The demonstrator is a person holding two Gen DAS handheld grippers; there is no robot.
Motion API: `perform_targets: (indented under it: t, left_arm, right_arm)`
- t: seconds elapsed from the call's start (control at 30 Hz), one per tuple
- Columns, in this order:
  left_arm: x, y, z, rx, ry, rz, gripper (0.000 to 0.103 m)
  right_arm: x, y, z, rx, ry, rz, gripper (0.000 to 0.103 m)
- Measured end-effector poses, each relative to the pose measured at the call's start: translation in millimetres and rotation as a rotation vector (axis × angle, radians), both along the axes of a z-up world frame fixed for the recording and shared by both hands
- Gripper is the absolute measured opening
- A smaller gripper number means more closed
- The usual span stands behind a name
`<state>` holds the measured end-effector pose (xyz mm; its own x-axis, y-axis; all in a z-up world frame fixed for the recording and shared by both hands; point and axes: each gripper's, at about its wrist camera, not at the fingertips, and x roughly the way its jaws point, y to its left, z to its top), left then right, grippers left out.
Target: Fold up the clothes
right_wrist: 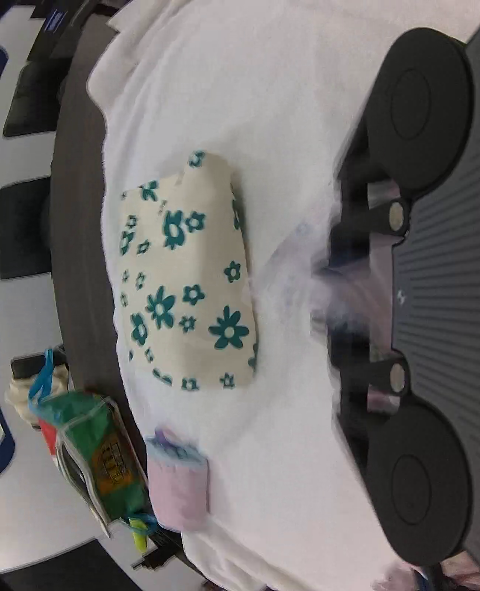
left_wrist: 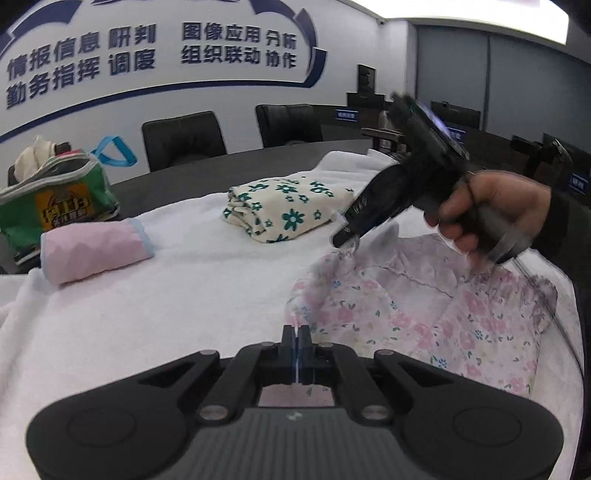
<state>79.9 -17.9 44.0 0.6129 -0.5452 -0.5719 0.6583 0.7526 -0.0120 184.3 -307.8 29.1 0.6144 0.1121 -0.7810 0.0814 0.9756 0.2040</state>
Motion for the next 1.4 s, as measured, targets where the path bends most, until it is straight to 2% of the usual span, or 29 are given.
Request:
perform_targets:
  t: [0.13, 0.2, 0.27, 0.3, 0.33, 0.37, 0.4, 0.47, 0.53, 0.57, 0.67, 0.73, 0.8, 0.83, 0.87, 0.9, 0.93, 1.03, 1.13, 1.23, 1.33, 1.4]
  left_arm:
    - [-7.8, 5.3, -0.1, -0.006, 0.006, -0.033, 0.0]
    - [-9.1, 6.0, -2.0, 0.007, 0.003, -0.036, 0.0]
    - [-5.0, 7.8, -6.3, 0.012, 0.01, -0.021, 0.0]
    - [-2.8, 8.8, -8.6, 0.014, 0.014, -0.012, 0.0]
    - [-0.1, 10.6, -11.2, 0.014, 0.022, 0.0, 0.0]
    - [1.5, 12.6, -13.9, 0.013, 0.027, 0.011, 0.0]
    - [1.6, 15.0, -16.7, 0.015, 0.031, 0.015, 0.0]
    - [-0.5, 19.2, -21.3, 0.016, 0.032, 0.019, 0.0]
    - [-2.0, 21.0, -22.2, 0.011, 0.032, 0.022, 0.0]
    - [-2.7, 21.8, -22.5, 0.008, 0.031, 0.023, 0.0]
    - [-4.9, 24.4, -23.6, 0.0, 0.03, 0.026, 0.0]
    - [-5.9, 25.3, -23.2, -0.002, 0.028, 0.026, 0.0]
    - [-7.0, 24.6, -21.2, 0.005, 0.025, 0.022, 0.0]
    - [-7.1, 23.6, -20.0, 0.01, 0.021, 0.021, 0.0]
    - [-7.2, 22.7, -18.8, 0.016, 0.018, 0.02, 0.0]
    - [-7.4, 22.1, -16.5, 0.016, 0.015, 0.022, 0.0]
    - [-7.6, 21.6, -13.9, 0.016, 0.012, 0.024, 0.0]
    - [-13.9, 22.0, -3.0, 0.009, -0.02, 0.041, 0.0]
    - [-32.3, 26.4, 10.1, -0.014, -0.07, 0.054, 0.0]
    - [-62.8, 33.0, 18.0, -0.029, -0.128, 0.05, 0.0]
    - [-93.8, 29.7, 13.2, 0.02, -0.171, 0.041, 0.0]
    - [-106.6, 26.0, -1.0, 0.056, -0.149, 0.025, 0.0]
  right_arm:
    - [-44.0, -31.6, 1.0, 0.229, -0.147, -0.134, 0.002]
    - [-88.3, -48.6, -2.5, 0.396, -0.216, -0.195, 0.006]
    - [-121.1, -57.4, -14.1, 0.507, -0.168, -0.211, 0.01]
    - [-134.1, -58.9, -18.7, 0.53, -0.145, -0.211, 0.025]
    - [-145.3, -60.3, -20.0, 0.535, -0.126, -0.203, 0.035]
    - [-155.2, -63.5, -13.7, 0.526, -0.136, -0.161, 0.04]
    - [-164.4, -66.5, -5.9, 0.504, -0.153, -0.119, 0.04]
    - [-174.1, -68.6, 27.7, 0.3, -0.256, -0.041, 0.041]
    - [-174.6, -62.5, 60.6, 0.043, -0.342, 0.026, 0.048]
    - [-171.4, -56.9, 71.1, -0.042, -0.377, 0.093, 0.053]
    - [-162.2, -29.1, 86.4, -0.231, -0.455, 0.502, 0.06]
    - [-155.5, -9.2, 77.1, -0.33, -0.405, 0.736, 0.067]
    - [-147.7, 11.3, 61.6, -0.441, -0.314, 0.943, 0.067]
    - [-141.7, 17.6, 52.9, -0.483, -0.253, 0.986, 0.067]
    - [-133.4, 21.6, 43.7, -0.526, -0.198, 1.0, 0.058]
    - [-125.5, 22.5, 37.4, -0.562, -0.164, 0.986, 0.021]
    - [-124.6, 21.4, 39.3, -0.589, -0.191, 0.96, 0.002]
    - [-124.0, 18.1, 46.1, -0.665, -0.28, 0.879, 0.001]
    - [-172.0, 16.3, 71.8, -0.714, -0.496, 0.786, 0.001]
    - [-227.1, 18.5, 70.4, -0.758, -0.621, 0.734, 0.001]
    - [-253.5, 25.1, 46.7, -0.757, -0.606, 0.702, 0.001]
    - [-271.0, 29.5, 30.9, -0.756, -0.595, 0.681, 0.001]
